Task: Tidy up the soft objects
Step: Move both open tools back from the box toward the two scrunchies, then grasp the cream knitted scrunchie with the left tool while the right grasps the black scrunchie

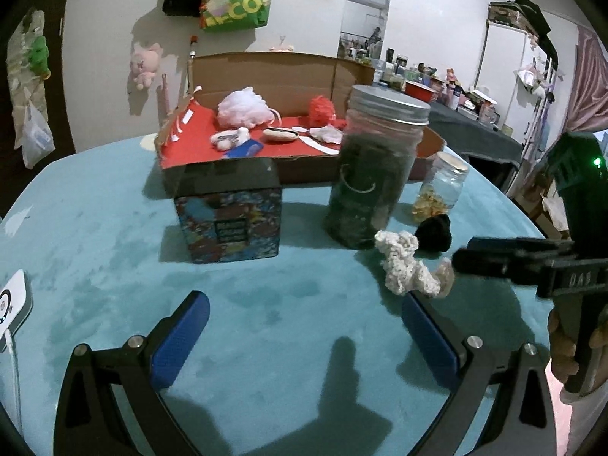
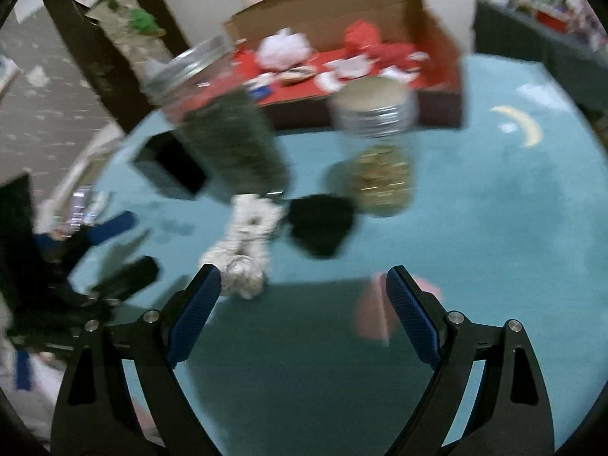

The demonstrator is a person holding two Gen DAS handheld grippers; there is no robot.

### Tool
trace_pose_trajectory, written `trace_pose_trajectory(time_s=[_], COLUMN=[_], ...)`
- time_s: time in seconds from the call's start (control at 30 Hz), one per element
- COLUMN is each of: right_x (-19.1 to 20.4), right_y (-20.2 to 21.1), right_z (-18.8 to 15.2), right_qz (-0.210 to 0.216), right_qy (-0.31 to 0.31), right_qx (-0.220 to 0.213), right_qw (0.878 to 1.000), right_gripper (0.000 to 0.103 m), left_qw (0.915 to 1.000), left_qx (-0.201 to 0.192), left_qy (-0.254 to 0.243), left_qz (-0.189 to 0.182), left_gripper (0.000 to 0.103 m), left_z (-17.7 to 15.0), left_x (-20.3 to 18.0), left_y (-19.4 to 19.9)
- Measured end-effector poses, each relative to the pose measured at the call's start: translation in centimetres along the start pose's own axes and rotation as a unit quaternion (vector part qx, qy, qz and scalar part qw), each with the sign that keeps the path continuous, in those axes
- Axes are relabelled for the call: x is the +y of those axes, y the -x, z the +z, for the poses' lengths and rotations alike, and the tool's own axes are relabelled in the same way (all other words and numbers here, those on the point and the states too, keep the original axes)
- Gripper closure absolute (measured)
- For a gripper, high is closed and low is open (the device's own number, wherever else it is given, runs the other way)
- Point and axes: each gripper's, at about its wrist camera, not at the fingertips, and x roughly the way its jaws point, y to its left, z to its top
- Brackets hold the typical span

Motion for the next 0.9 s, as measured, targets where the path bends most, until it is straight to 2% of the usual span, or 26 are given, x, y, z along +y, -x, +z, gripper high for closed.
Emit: trace_pose_trajectory(time_s=[0.13,0.23,0.4,0.67,0.77,0.87,0.9], right_x=[0.1,-0.5,-2.0,-2.3,-2.2,-2.1,-2.0], right_y=[1.1,1.8,1.9,0.6,-0.3,-1.0,-1.3], right_z=[0.1,0.2,0.4,1.1,1.5,1.8,1.9], right_qz=[-0.009,-0.032,-0.056,-0.041,-0.027,-0.016,-0.014], right_qy=[-0.008,-0.016,-0.027,-0.016,-0.019,-0.027,-0.031], right_qx=[-0.031,-0.042,-0.037,-0.024,-0.017,-0.012,-0.010], right_qw=[0.999,0.998,0.997,0.999,0.999,0.999,0.999], right_gripper=[0.014,0.014,0.014,0.014,0.016,0.024,0.028], left_qw=[0.9998,0.9990,0.9971,0.9948,0.9924,0.9870,0.9850], left_qx=[0.007,0.011,0.021,0.047,0.054,0.067,0.071], left_qy=[-0.009,-0.024,-0.043,-0.043,-0.043,-0.040,-0.037], left_qz=[-0.016,-0.036,-0.060,-0.080,-0.102,-0.140,-0.153], left_gripper=[0.000,0.000,0.000,0.011,0.020,0.036,0.044], left_z=[0.2,0.5,1.1,1.7,1.9,1.9,1.9], left_x=[-0.7,-2.2,-4.6,-5.3,-5.4,-5.5,-5.5], left_y=[-0.5,-1.2,-2.6,-4.6,-5.0,-5.5,-5.6])
